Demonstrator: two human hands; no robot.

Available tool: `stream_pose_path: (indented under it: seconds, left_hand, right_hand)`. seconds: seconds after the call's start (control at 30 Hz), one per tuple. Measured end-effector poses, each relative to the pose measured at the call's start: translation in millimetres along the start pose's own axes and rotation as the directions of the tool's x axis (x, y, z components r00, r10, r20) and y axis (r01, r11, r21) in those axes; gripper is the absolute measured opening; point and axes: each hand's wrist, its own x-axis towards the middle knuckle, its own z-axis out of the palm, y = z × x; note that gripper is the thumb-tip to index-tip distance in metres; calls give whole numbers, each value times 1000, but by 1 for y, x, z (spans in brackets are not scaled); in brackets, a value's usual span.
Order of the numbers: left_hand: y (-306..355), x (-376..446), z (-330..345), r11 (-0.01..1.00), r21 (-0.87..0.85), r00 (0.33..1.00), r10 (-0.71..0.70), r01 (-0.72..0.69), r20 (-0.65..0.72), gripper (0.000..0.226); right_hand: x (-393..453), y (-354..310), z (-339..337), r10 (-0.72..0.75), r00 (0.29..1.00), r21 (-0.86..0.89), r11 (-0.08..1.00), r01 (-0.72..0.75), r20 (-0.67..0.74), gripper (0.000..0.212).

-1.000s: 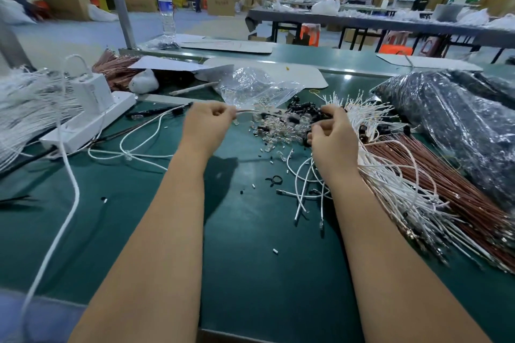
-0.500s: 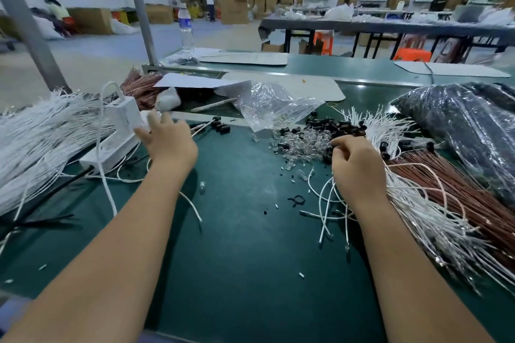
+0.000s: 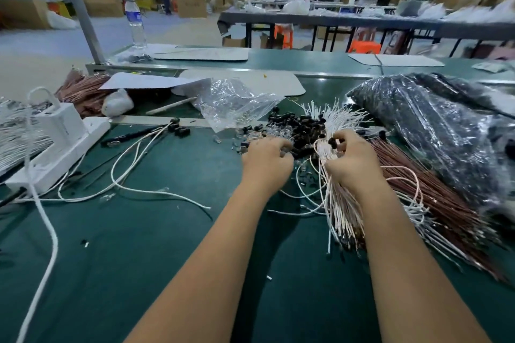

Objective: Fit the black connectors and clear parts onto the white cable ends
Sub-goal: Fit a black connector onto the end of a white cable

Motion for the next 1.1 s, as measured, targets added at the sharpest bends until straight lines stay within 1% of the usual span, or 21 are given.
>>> stream_pose_path:
  seconds: [0.07,0.17,0.2,0.27,0.3,0.37,0.4,0.43,0.47,0.5,0.57,0.6,0.63,0.67,0.7,0.8,0.87,0.93,1.0,1.07,1.1]
  left_hand:
    - [3,-6,9,993,-108,998,-45,39,-52,32]
    - [0,-9,12,969,-247,989,-55,19,-140,31]
    - [-1,-9,11,963,-269,987,-54,11,-150,30]
    - [-4,-8,10,957,-289,986,-62,15,-153,30]
    - [-3,-9,10,956,-294,987,-72,26,-146,30]
    - [-2,-11,12,960,-278,986,-85,42,-144,31]
    - [-1,-12,13,966,-257,985,-72,30,-157,32]
    - [-1,-12,12,974,-225,984,-41,1,-174,32]
    - [0,-10,11,980,-196,981,-10,-29,-193,33]
    - [1,-9,9,982,-182,977,13,-53,-211,35]
    - [1,-8,4,961,-264,973,18,-80,-231,48]
    - [0,-9,1,939,-330,972,16,-95,-233,56]
    - [0,-10,-1,919,-379,973,21,-109,-229,62]
    - [-1,-12,-3,907,-404,976,35,-121,-214,65]
    - [-2,-12,-5,905,-404,979,61,-137,-195,61]
    - [-3,-15,-8,907,-368,975,156,-206,-161,40]
    - [-1,-18,-10,886,-412,977,181,-211,-110,34]
    - [-2,-19,-11,900,-383,978,187,-209,-95,29]
    - [-4,-18,-11,934,-287,973,176,-213,-149,27]
    - [-3,-18,-11,945,-211,937,182,-251,-299,20]
    - [-2,-18,-12,936,-199,898,196,-291,-394,14]
  right_hand:
    - [-1,7,-3,-27,998,7,1000,28,-59,38]
    - [0,8,-2,-47,988,-18,999,44,-148,9]
    - [2,7,0,-42,985,-39,999,36,-169,9]
    - [5,2,3,-14,973,-94,996,-8,-230,15]
    - [7,0,4,-5,957,-136,990,-36,-289,16]
    - [8,-5,5,-11,902,-179,981,-74,-432,15]
    - [7,-8,7,-39,876,-176,983,-53,-482,14]
    - [4,-12,10,-93,856,-174,985,4,-508,13]
    - [1,-16,14,-170,845,-180,980,89,-506,12]
    - [-3,-19,18,-256,850,-187,964,189,-461,12]
    - [-12,-24,27,-402,877,-141,916,377,-265,12]
    - [-17,-26,30,-445,880,-102,895,434,-163,14]
    - [-20,-27,31,-482,871,-71,876,477,-94,17]
    - [-23,-28,32,-515,855,-46,857,513,-63,19]
    - [-26,-29,33,-541,839,-18,841,541,-60,20]
    - [-32,-33,33,-552,829,50,829,558,-91,14]
    - [-34,-34,33,-532,841,56,841,539,-102,13]
    - [-36,-35,33,-512,852,42,854,519,-111,13]
    - [-38,-36,32,-521,848,23,851,525,-103,12]
    - [-39,-38,32,-536,840,10,843,539,-83,10]
    - [-39,-38,30,-542,837,2,840,543,-73,9]
